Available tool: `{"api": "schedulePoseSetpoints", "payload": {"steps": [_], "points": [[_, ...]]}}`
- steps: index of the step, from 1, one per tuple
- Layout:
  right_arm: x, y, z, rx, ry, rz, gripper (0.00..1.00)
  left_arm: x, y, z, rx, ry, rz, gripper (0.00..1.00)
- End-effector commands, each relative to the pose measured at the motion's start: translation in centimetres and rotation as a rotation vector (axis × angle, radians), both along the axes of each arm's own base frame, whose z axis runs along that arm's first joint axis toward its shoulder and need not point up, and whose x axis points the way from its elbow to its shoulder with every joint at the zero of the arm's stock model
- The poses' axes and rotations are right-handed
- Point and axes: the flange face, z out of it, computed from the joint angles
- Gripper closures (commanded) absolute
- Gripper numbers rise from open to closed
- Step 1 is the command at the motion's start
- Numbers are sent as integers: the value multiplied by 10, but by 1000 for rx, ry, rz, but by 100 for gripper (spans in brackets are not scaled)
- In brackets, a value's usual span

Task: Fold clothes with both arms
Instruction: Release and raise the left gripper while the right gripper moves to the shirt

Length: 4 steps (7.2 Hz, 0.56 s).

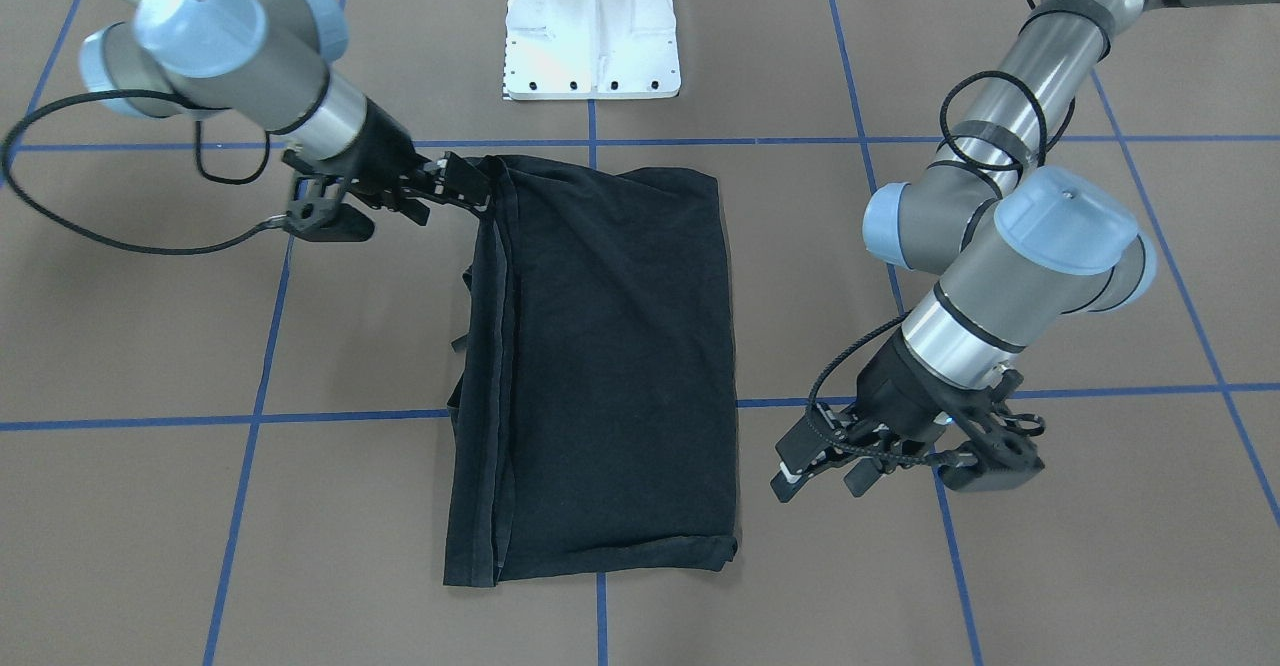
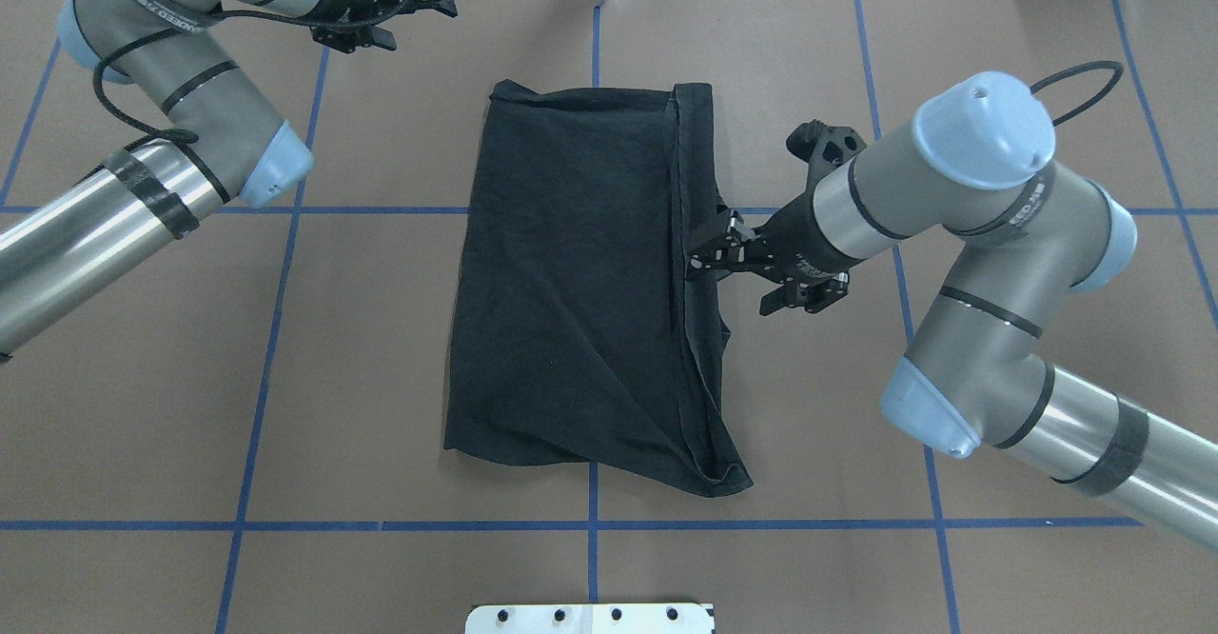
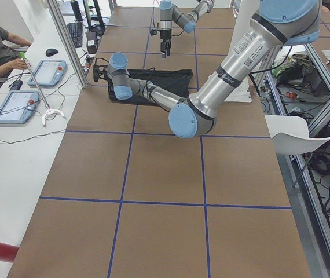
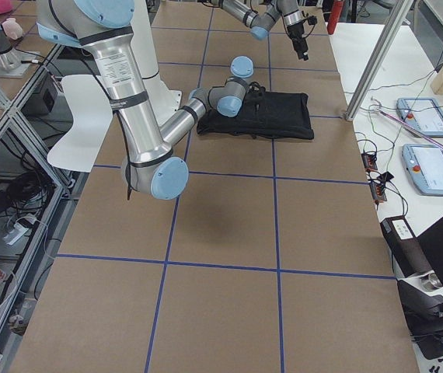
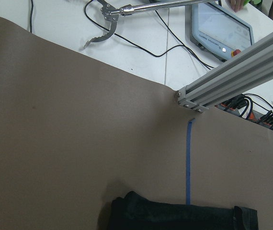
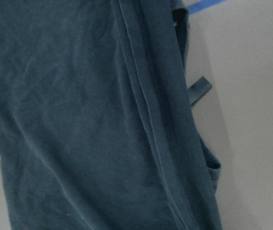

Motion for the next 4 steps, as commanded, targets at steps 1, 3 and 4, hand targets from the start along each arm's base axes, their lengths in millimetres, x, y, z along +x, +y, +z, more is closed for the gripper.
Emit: {"api": "schedulePoseSetpoints", "payload": {"steps": [1, 3, 4], "points": [[-51, 23, -11, 48, 169, -13, 16, -3, 6, 20, -11, -13, 4, 0], [-62, 16, 3, 140, 224, -28, 38, -1, 10, 33, -23, -23, 6, 0], [-67, 14, 5, 211, 238, -68, 45, -2, 11, 35, -24, -22, 9, 0]]}}
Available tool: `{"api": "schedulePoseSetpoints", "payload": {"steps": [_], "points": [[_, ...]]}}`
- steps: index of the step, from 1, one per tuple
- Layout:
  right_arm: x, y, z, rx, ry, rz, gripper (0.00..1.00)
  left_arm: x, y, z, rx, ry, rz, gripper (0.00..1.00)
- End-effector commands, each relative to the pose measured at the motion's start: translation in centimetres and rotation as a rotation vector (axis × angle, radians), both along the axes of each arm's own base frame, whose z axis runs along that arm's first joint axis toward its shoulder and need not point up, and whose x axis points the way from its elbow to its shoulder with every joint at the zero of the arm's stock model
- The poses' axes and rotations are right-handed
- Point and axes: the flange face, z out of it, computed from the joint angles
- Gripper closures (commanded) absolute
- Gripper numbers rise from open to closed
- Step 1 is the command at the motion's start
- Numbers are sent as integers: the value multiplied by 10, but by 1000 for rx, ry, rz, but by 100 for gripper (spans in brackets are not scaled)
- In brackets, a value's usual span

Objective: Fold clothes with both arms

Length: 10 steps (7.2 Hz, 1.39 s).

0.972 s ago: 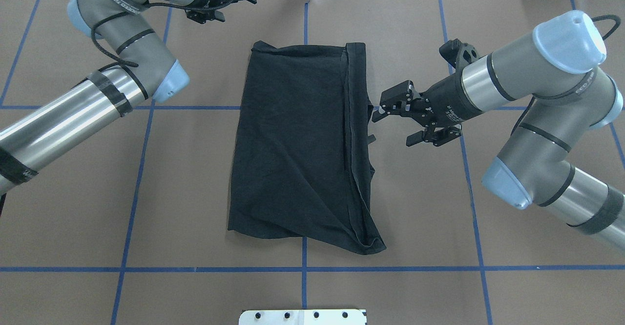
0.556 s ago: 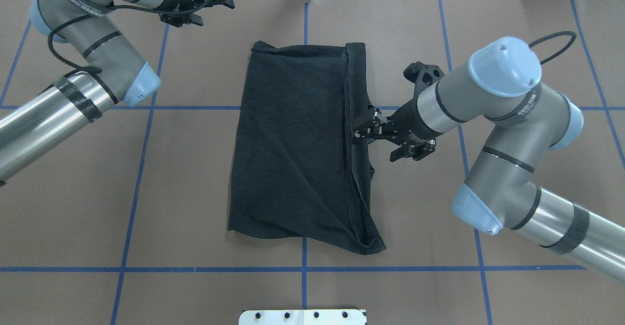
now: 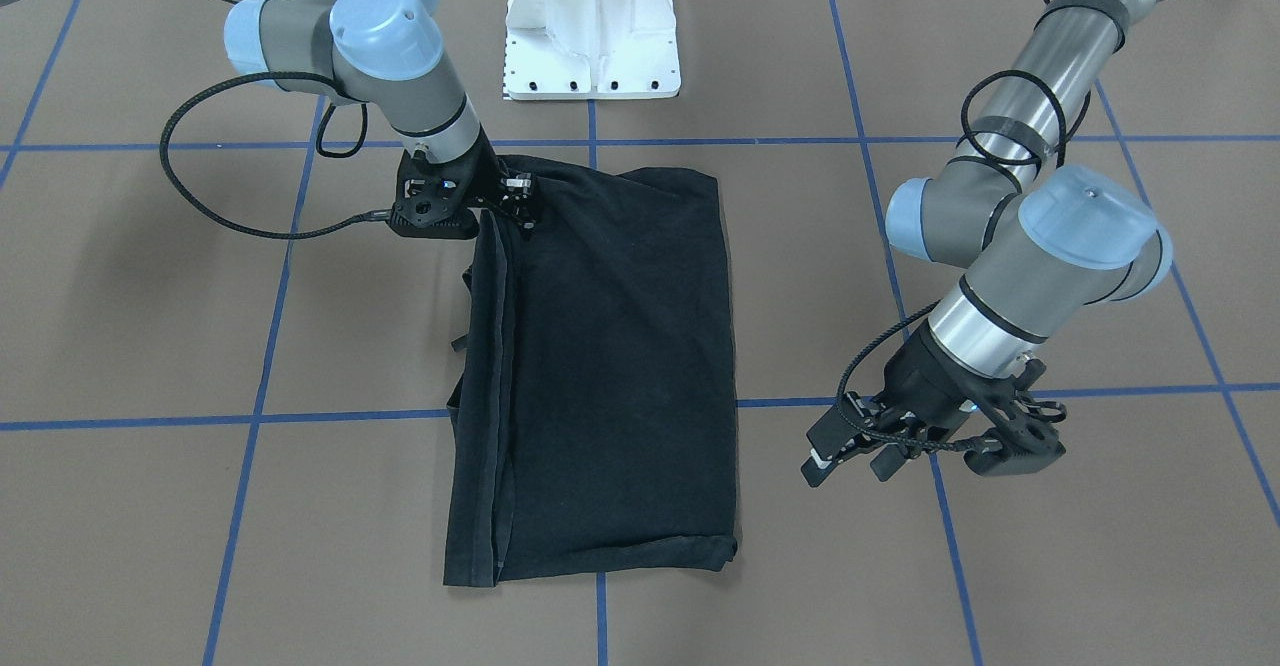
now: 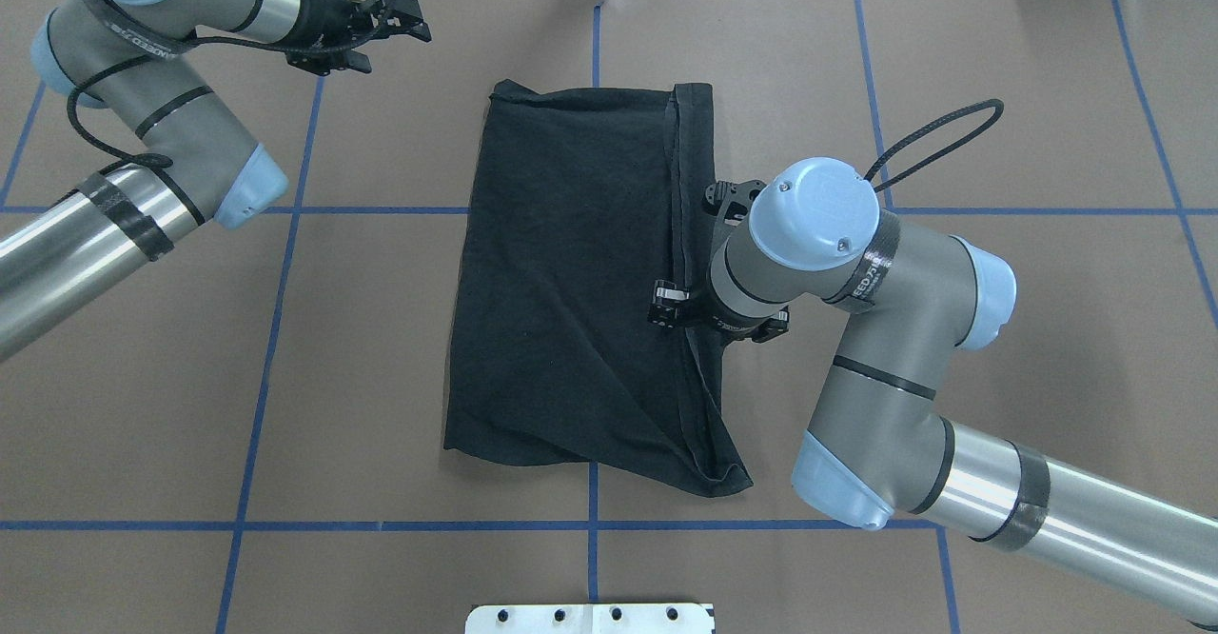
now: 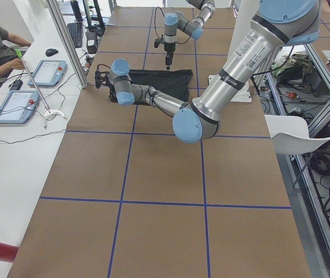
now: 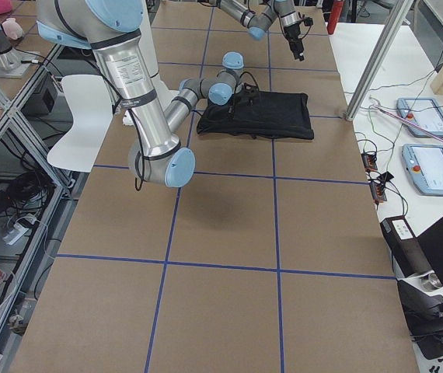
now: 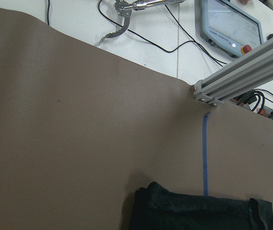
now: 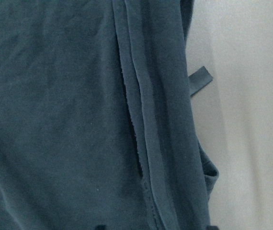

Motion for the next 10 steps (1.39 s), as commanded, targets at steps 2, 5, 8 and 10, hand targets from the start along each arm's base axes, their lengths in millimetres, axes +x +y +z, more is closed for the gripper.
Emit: {"api": "schedulePoseSetpoints", "payload": {"steps": [2, 5, 8, 10], "points": [[-25, -18, 12, 146, 76, -80, 52, 0, 2, 7, -5, -4, 0, 0], [-40, -29, 7, 136, 92, -78, 56, 1, 3, 7, -5, -4, 1, 0], [-26, -39, 8, 122, 113, -69, 75, 2, 3, 0, 2, 3, 4, 0], [-26, -38, 11, 122, 117, -68, 100, 3, 4, 0, 2, 3, 2, 0]]}}
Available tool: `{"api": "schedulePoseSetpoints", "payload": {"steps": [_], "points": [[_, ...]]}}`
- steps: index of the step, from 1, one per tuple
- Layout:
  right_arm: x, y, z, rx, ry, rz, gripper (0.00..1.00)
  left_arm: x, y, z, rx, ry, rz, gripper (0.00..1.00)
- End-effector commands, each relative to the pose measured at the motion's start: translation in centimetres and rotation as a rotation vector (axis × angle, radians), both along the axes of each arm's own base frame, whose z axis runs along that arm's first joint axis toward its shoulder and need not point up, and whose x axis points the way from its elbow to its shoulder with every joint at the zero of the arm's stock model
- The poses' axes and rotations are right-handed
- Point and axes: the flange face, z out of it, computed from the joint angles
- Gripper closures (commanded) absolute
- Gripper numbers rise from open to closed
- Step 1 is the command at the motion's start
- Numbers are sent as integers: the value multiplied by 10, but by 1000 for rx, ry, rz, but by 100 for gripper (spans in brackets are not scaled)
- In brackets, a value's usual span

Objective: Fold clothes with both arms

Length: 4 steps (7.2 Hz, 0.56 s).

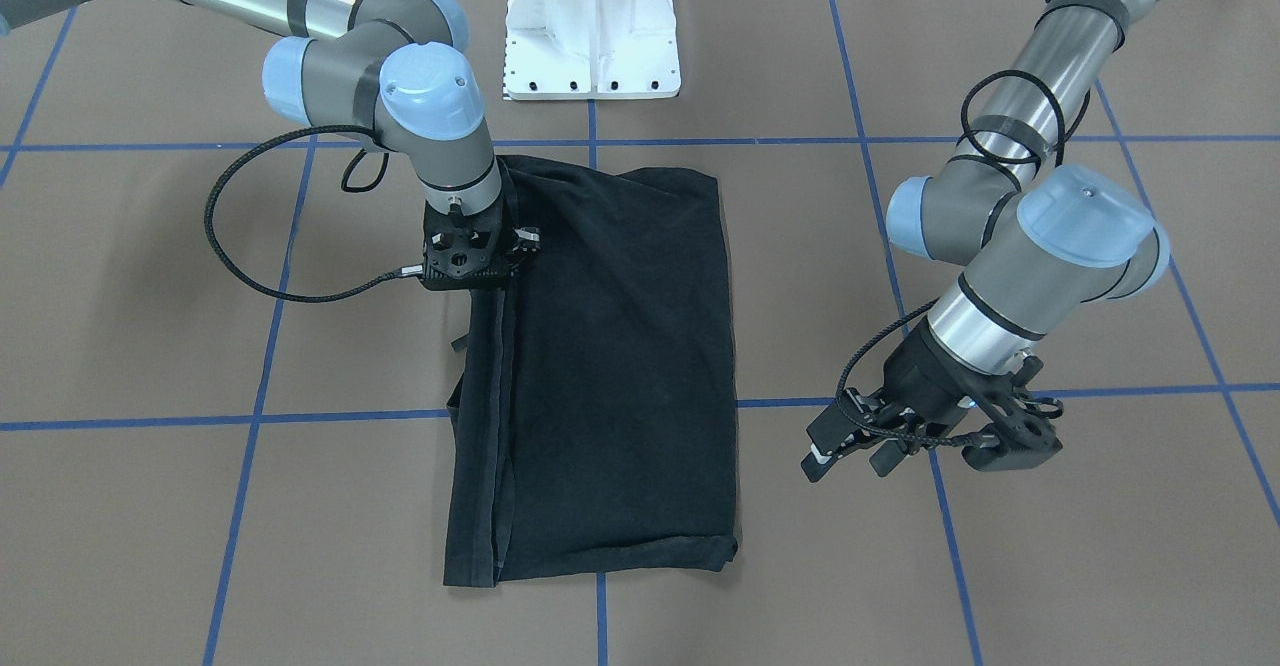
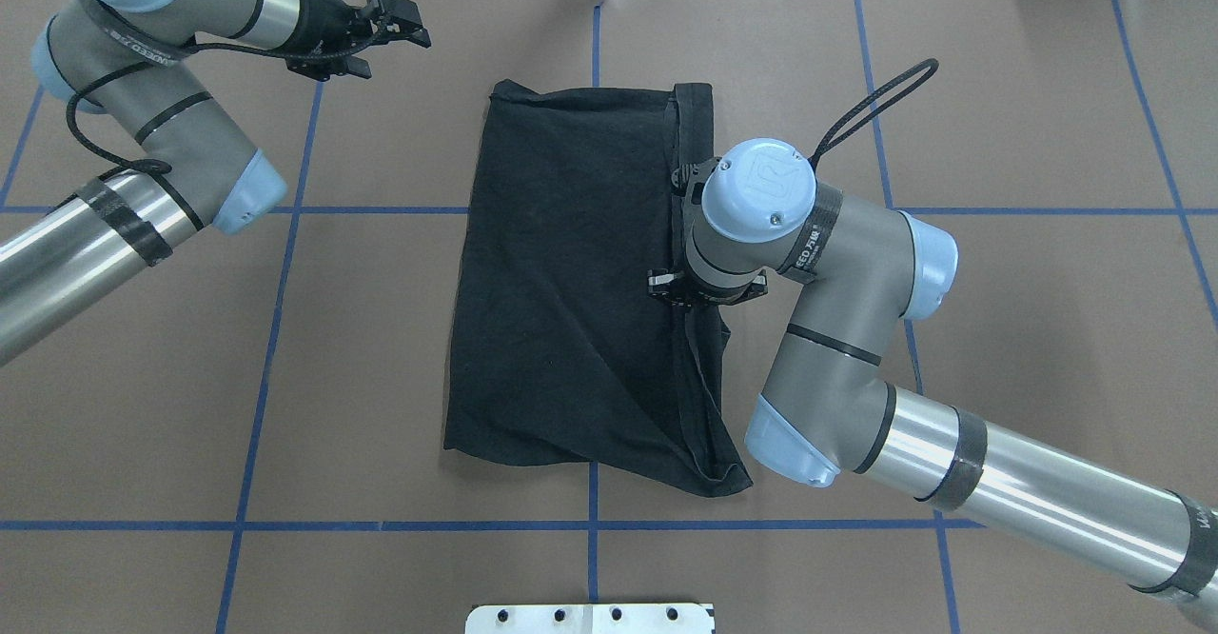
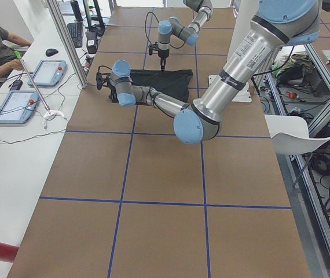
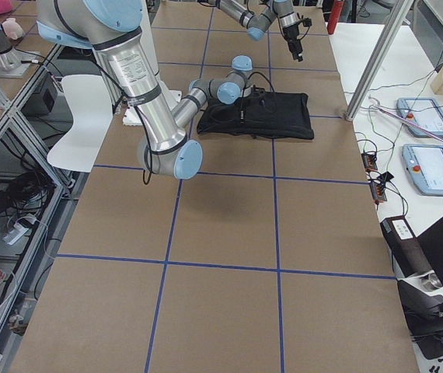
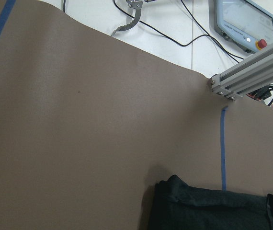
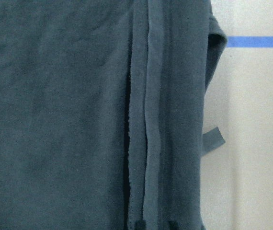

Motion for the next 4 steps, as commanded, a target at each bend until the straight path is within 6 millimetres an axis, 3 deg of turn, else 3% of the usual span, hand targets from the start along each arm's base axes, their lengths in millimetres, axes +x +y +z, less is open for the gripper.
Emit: {"api": "schedulePoseSetpoints", "payload": {"steps": [1, 3, 4], "points": [[-2, 3, 3, -2, 13, -2, 100, 0, 0, 1, -2, -1, -1, 0], [-1, 3, -4, -1, 1, -4, 100, 1, 0, 3, -5, -4, -1, 0], [4, 4, -13, 8, -17, -5, 83, 1, 0, 3, -4, -5, -1, 0]]}}
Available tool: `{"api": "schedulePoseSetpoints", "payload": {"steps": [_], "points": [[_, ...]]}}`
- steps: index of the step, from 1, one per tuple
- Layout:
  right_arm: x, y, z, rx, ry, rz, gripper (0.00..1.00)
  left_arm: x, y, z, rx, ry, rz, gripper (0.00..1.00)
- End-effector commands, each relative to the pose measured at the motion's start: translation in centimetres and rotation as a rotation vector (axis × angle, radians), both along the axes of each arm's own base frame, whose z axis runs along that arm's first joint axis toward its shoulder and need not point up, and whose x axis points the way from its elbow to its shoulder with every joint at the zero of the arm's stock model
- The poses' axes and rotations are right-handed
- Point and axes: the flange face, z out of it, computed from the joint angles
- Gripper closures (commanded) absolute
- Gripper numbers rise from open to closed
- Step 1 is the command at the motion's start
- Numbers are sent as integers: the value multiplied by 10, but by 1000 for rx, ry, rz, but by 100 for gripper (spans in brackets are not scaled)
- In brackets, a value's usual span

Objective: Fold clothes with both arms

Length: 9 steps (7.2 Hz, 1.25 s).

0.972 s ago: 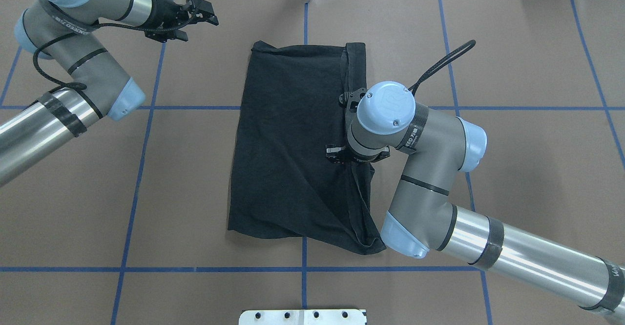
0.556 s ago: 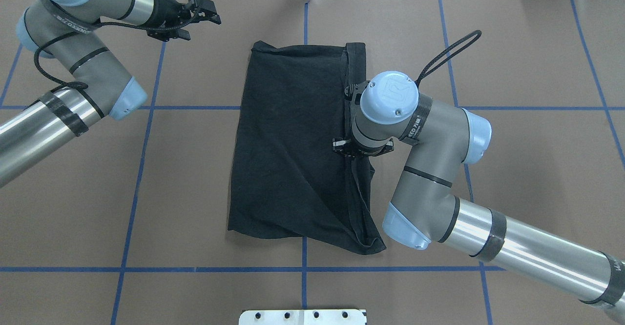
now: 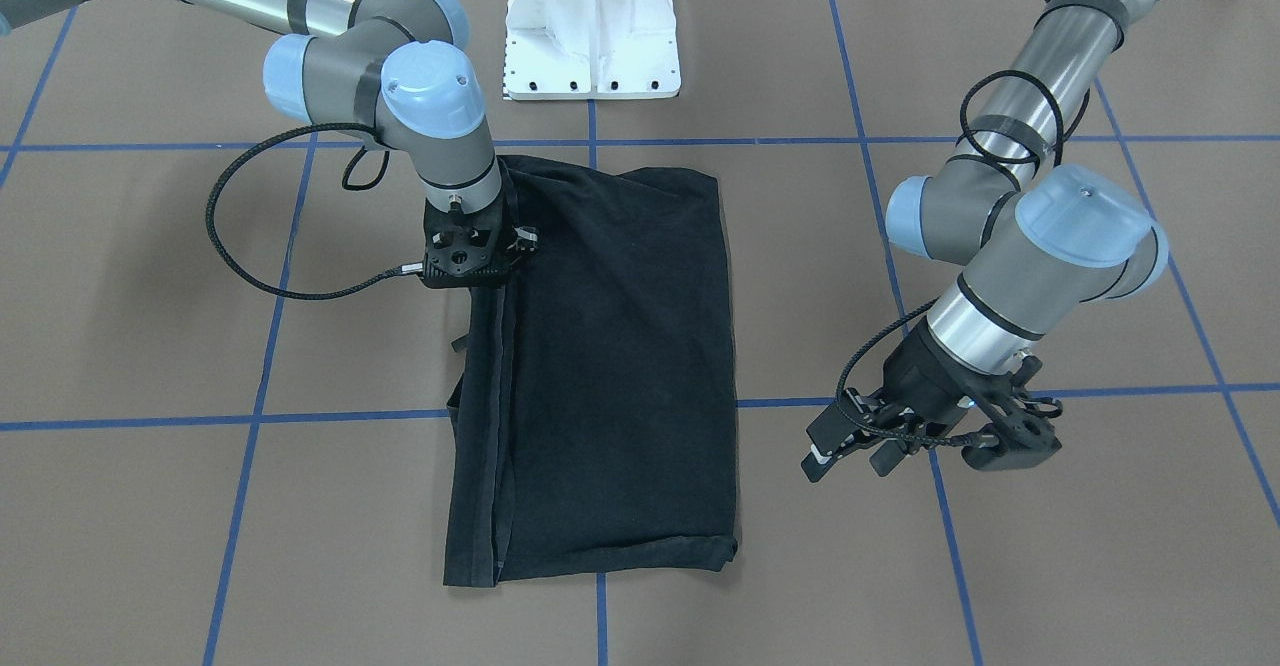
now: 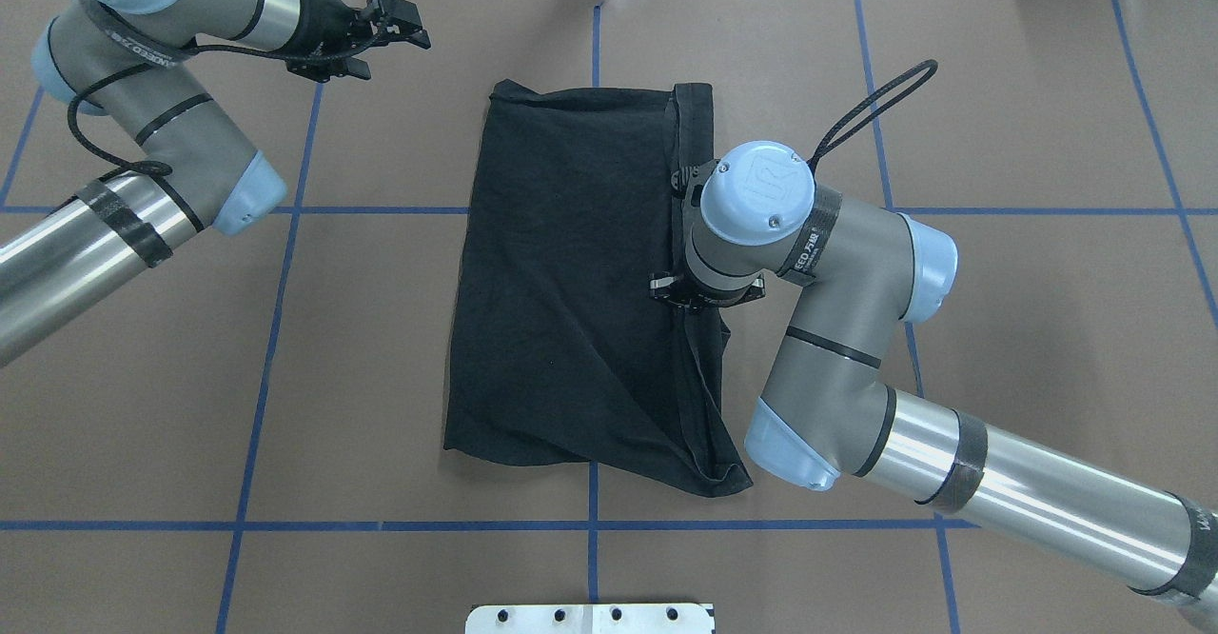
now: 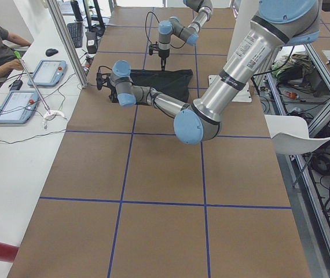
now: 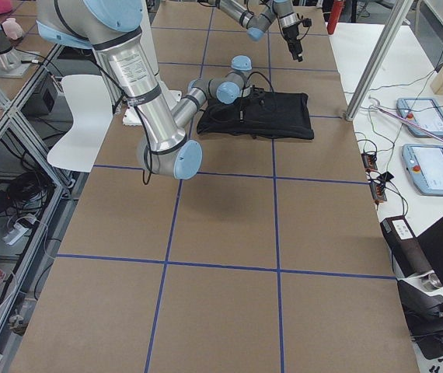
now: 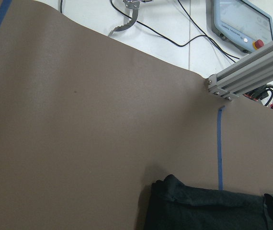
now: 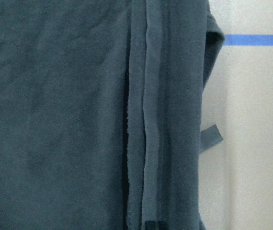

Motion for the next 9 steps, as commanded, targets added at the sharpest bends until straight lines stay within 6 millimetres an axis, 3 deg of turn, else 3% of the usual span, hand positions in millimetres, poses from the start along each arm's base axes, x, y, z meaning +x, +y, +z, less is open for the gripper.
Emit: {"api": "schedulePoseSetpoints", "payload": {"steps": [1, 4, 7, 9], "points": [[8, 3, -16, 14, -31, -1, 70, 0, 0, 1, -1, -2, 1, 0], [-3, 1, -1, 6, 4, 4, 58, 0, 0, 0, -1, -2, 1, 0], [-24, -12, -10, 5, 20, 8, 58, 0, 0, 2, -3, -3, 1, 0], [-24, -14, -7, 2, 26, 11, 64, 0, 0, 0, -1, -2, 1, 0]]}}
